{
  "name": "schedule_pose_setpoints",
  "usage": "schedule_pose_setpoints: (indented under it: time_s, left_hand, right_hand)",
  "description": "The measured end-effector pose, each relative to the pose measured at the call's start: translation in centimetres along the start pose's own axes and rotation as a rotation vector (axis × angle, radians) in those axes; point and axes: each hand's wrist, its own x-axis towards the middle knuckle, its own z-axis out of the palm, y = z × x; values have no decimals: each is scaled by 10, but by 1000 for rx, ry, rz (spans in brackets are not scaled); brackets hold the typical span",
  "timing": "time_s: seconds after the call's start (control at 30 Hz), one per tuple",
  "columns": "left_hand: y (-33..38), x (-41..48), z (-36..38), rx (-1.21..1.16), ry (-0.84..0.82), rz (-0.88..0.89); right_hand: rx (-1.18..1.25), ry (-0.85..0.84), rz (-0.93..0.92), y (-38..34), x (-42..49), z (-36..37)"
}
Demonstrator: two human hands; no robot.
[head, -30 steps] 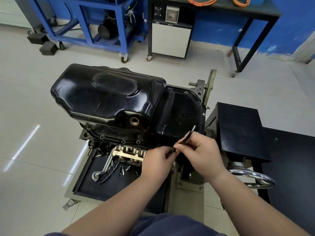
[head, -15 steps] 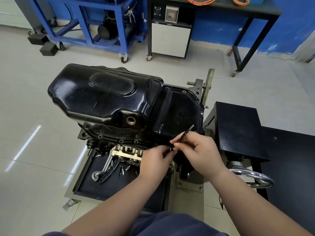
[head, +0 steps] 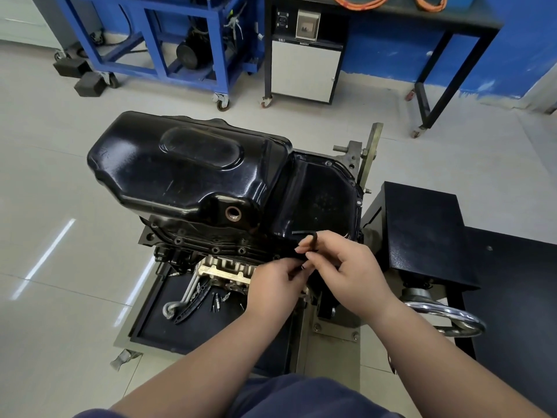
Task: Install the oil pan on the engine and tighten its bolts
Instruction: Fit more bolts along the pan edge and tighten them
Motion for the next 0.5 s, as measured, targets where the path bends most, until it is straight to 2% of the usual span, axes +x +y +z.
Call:
schedule_pose_setpoints:
  time_s: [0.1, 0.27, 0.5]
  left_hand:
    - [0, 0, 0, -9, -1, 1]
    - [0, -1, 1, -4, 28, -14]
    - [0, 0, 2, 8, 15, -22]
  right_hand:
    - [3, 2, 12, 0, 0, -1]
    - [-20, 98, 36, 1, 0, 0]
    - [-130, 93, -23, 0, 1, 2]
